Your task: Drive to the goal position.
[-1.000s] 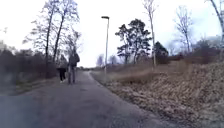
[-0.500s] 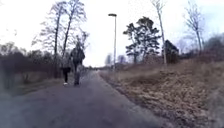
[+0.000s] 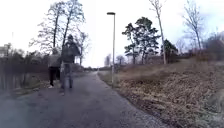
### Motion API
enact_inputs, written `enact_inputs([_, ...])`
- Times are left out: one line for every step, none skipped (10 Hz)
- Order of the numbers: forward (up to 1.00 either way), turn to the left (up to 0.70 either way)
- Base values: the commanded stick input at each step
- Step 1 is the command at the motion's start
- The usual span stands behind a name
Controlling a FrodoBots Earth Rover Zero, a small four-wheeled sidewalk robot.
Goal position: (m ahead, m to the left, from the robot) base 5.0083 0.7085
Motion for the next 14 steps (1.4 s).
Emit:
enact_inputs([0.50, 0.01])
enact_inputs([0.50, 0.01])
enact_inputs([0.50, 0.01])
enact_inputs([0.50, 0.01])
enact_inputs([0.50, 0.01])
enact_inputs([0.50, 0.01])
enact_inputs([0.50, 0.01])
enact_inputs([0.50, 0.01])
enact_inputs([0.50, 0.01])
enact_inputs([0.50, 0.01])
enact_inputs([0.50, 0.01])
enact_inputs([0.50, 0.01])
enact_inputs([0.50, 0.01])
enact_inputs([0.50, 0.01])
